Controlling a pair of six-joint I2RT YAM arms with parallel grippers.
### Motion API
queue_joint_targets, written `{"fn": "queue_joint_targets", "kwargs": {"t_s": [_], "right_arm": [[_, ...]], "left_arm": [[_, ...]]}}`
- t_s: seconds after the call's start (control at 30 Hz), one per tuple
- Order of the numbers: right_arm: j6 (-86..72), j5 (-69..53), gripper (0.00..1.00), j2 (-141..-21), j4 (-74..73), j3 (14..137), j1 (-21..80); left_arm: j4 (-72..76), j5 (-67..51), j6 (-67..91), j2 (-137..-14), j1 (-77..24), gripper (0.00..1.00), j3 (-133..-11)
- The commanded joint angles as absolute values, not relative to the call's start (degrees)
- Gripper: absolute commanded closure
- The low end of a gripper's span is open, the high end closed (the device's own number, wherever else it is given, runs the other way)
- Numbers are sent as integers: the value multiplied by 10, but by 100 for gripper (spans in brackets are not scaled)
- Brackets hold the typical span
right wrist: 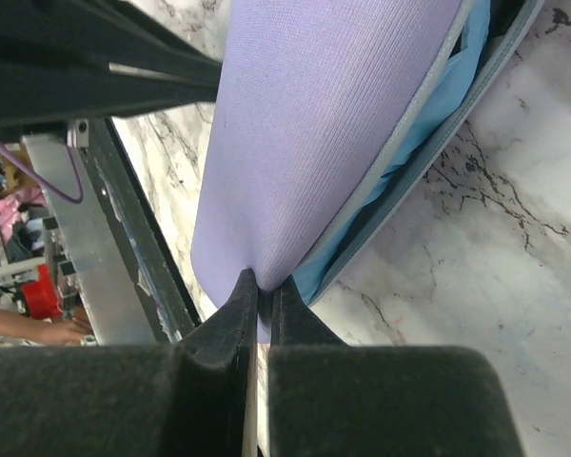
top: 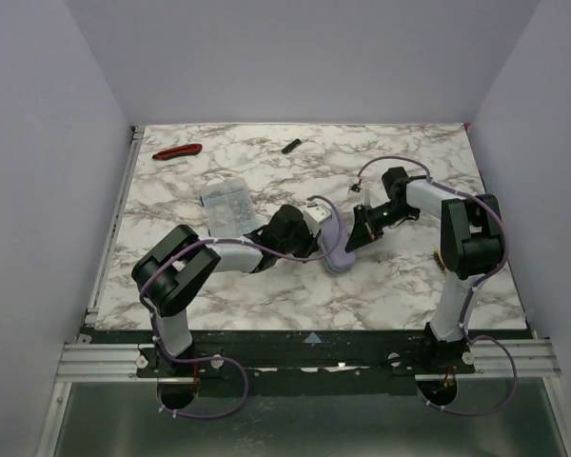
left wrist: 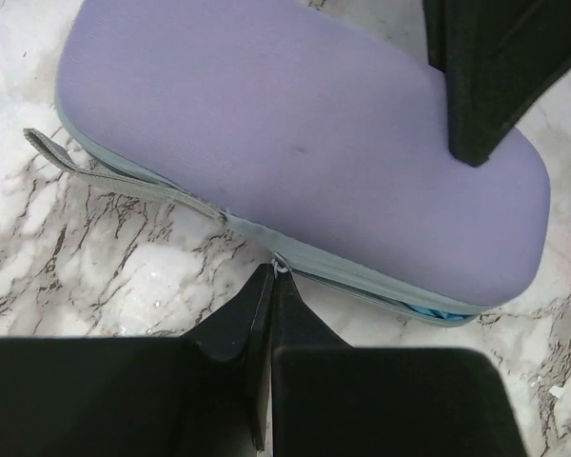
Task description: Open the umbrella
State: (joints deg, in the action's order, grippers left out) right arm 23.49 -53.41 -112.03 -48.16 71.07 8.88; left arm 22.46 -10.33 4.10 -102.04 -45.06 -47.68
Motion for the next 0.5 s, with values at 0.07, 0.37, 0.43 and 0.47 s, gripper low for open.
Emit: {"fn": "queue_joint_targets", "kwargs": {"t_s": [0.07, 0.37, 0.43, 0.47], "right_arm": [[324, -409, 100, -1130, -520, 683, 81], [319, -423, 93, -1103, -536, 698, 81], [318, -444, 79, -1098, -556, 717, 81], [322, -460, 68, -1094, -570, 725, 81]], "left_arm": [[143, -111, 103, -1031, -419, 100, -523], [127, -130, 113, -1008, -401, 96, -548], [128, -152, 102, -990, -401, 75, -541], [126, -158, 97, -979, -401, 64, -536]]}}
